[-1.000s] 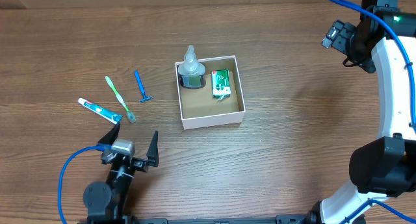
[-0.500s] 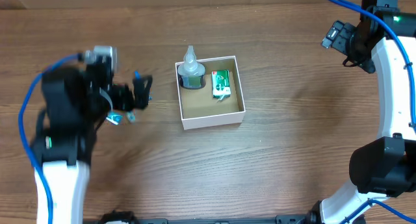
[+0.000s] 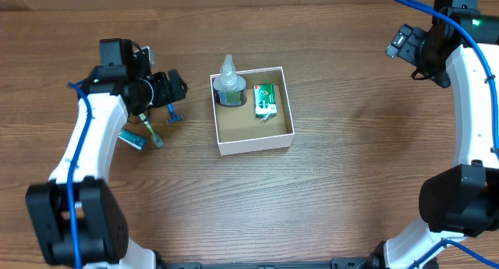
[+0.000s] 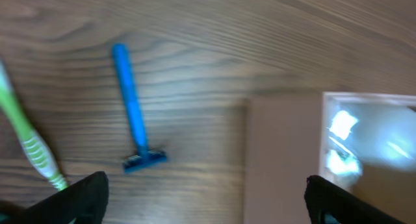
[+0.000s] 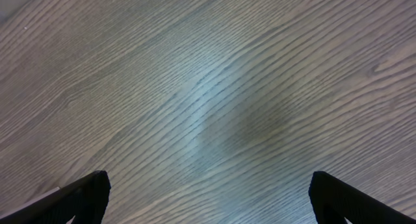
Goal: Pack container
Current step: 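Reach the left gripper to the blue razor and grasp it, then place the blue razor into the box with the left gripper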
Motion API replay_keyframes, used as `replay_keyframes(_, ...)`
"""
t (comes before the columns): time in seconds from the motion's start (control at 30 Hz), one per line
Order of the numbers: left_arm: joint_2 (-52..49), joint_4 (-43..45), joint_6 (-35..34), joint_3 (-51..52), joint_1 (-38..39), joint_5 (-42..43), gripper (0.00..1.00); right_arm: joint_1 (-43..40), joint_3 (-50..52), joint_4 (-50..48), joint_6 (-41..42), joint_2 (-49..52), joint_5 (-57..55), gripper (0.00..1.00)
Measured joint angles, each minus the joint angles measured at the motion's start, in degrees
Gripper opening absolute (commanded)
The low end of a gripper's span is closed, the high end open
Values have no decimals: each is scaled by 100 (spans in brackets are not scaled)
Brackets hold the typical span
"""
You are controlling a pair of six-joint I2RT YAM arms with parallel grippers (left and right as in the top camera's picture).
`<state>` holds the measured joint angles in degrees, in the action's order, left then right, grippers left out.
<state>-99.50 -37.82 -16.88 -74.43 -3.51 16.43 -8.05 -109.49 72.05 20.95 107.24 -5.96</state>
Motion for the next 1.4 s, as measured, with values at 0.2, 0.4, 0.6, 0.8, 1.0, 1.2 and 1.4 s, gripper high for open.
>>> replay_keyframes(0.2,-1244,750,-704,-7,39,-540,79,0,0,-2,2,0,-2,100)
replay_keyframes(0.4,-1668,1023,-839,-127,129,-691,40,0,0,-2,0,0,-2,100)
replay_keyframes(0.6,-1720,481,-848,-210,256,-1115,24,0,0,-2,2,0,-2,100)
replay_keyframes(0.8,-1720,116,-708,-258,269,-1362,8,0,0,0,2,0,-4,100)
replay_keyframes(1.0,-1912,-704,-413,-822,278,-1781,10,0,0,-2,4,0,-2,100)
replay_keyframes(1.2,-1980,-2695,367,-3523,350,-1716,4,0,0,-4,2,0,0,100)
replay_keyframes(1.4,-1974,-4485,1996,-5761,1405,-1403,4,0,0,2,2,0,-2,100)
